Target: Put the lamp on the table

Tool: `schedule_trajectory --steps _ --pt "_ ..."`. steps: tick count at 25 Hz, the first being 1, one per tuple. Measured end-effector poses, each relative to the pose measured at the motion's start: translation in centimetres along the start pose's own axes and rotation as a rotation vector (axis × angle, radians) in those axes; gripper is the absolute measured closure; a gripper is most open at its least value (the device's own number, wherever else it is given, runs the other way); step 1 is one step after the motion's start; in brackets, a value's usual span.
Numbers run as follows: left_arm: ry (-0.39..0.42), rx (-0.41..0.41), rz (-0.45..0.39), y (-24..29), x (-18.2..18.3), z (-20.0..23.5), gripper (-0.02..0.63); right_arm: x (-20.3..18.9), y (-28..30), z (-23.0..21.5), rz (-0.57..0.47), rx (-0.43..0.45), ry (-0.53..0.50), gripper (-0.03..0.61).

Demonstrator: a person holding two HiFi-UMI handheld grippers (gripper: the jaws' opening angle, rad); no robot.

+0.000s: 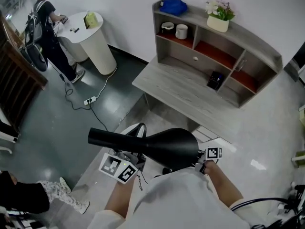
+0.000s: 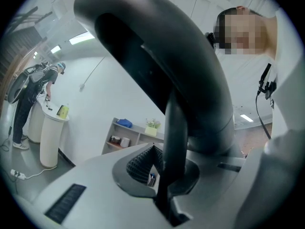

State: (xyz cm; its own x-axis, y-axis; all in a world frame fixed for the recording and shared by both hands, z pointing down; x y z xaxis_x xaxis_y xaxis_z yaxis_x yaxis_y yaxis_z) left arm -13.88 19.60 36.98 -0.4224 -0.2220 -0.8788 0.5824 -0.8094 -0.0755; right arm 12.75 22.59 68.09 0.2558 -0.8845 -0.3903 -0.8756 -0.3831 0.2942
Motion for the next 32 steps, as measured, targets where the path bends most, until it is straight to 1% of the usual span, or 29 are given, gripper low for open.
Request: schedule_trajectory --steps 3,6,9,11,12,14,15,18,21,26,27,29,30,31,32 --pt "0.001 0.012 0.005 1.8 0.3 1.3 0.606 2.1 1.7 -0.5 -0.002 0.049 0.017 0.555" --pt "0.005 0.022 0.0 4.0 1.0 2.8 0.606 4.7 3.2 -1.4 0.017 0.062 0.017 0.556" --pt "0.022 0.048 -0.022 6.4 2.1 4.3 0.606 7.8 4.5 -2.7 0.046 0.058 -0.004 0.555" --pt "0.027 0.063 -0.035 8.1 2.6 5.3 0.606 9.8 5.5 -3.3 0.052 0.082 0.012 0.556" --pt "0.027 0.067 -0.039 9.0 2.8 5.8 0.606 10.8 5.9 -3.7 0.058 0.078 0.015 0.555" --pt "0.026 0.071 -0.05 10.7 3.1 6.7 0.606 12.8 6.2 -5.0 0.086 0.03 -0.005 0.555" --pt "0.028 0.073 -0.056 11.5 3.2 7.1 0.606 13.9 6.5 -5.3 0.091 0.039 -0.012 0.555" --pt "0.036 0.085 -0.071 13.7 3.6 8.4 0.606 16.9 8.3 -5.4 0.083 0.12 0.003 0.555" --pt "0.037 0.09 -0.081 15.7 4.1 9.7 0.606 19.3 9.2 -6.7 0.097 0.096 -0.014 0.555" --pt "0.046 0.092 -0.08 19.1 4.7 11.8 0.606 22.8 10.9 -8.0 0.09 0.117 -0.019 0.555" --pt "0.047 0.092 -0.074 19.7 4.7 12.3 0.606 23.2 11.1 -8.3 0.094 0.1 -0.016 0.555" --pt "0.047 0.091 -0.064 20.9 5.0 13.3 0.606 24.2 11.2 -9.3 0.111 0.027 -0.014 0.555" --pt "0.046 0.089 -0.06 21.5 5.1 13.8 0.606 24.6 11.5 -9.6 0.115 0.004 -0.01 0.555" --pt "0.044 0.084 -0.054 22.1 5.1 14.3 0.606 25.1 11.9 -9.7 0.109 0.011 -0.002 0.555" --pt "0.04 0.075 -0.046 22.6 5.0 14.9 0.606 25.6 12.7 -9.7 0.094 0.042 0.005 0.555"
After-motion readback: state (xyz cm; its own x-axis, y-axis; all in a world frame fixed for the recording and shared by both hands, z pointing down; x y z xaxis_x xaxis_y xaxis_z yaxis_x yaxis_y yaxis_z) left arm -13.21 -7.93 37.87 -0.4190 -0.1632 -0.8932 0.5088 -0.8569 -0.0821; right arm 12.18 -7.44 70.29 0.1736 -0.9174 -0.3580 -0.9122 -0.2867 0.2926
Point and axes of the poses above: the fingertips, and each gripper's own axes: y forward along the fingers, z to its left, x out of its top, the point moved 5 cm from there along -y, backward along the fingers, and after that the axes turned 11 degrees about -y, right-handed, at the moved point
